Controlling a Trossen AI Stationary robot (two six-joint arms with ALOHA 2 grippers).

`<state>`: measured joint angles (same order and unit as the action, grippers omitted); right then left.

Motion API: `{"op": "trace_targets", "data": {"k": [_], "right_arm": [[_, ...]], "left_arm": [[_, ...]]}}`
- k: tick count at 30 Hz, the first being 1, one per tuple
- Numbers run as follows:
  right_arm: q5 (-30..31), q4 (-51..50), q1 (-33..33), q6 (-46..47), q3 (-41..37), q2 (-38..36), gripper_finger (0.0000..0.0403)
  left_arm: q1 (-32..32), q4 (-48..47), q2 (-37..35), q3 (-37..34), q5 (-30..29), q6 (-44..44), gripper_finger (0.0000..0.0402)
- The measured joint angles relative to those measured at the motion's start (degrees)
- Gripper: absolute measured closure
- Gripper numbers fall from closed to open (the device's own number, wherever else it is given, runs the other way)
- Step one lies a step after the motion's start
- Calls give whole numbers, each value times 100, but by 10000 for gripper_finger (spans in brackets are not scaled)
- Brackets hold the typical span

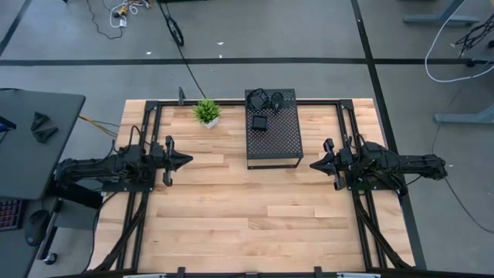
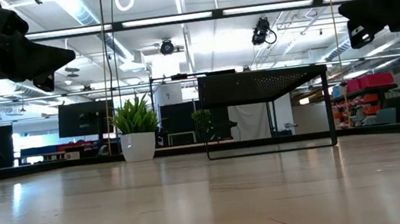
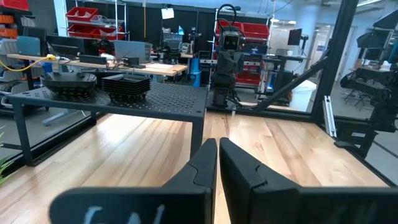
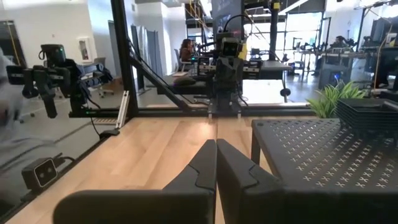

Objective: Pick & Place Mini shaped plates
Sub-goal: Return to Home Position

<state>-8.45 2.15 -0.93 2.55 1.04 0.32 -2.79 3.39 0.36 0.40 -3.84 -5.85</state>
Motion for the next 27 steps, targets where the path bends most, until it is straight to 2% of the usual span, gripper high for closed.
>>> {"op": "trace_targets", "data": {"k": [13, 15, 22, 27], "right_arm": [[2, -2, 0, -2, -4, 0, 395], [2, 0, 0, -4, -4, 2, 395], [2, -2, 0, -5, -4, 2, 395], [2, -4, 1, -7, -4, 2, 395]], "left_arm": [[0, -34, 0, 0, 13, -56, 376], [19, -129, -22, 0, 200, -101, 376], [717, -202, -31, 2, 456, 914, 376], [897, -224, -31, 2, 438, 923, 376]]}}
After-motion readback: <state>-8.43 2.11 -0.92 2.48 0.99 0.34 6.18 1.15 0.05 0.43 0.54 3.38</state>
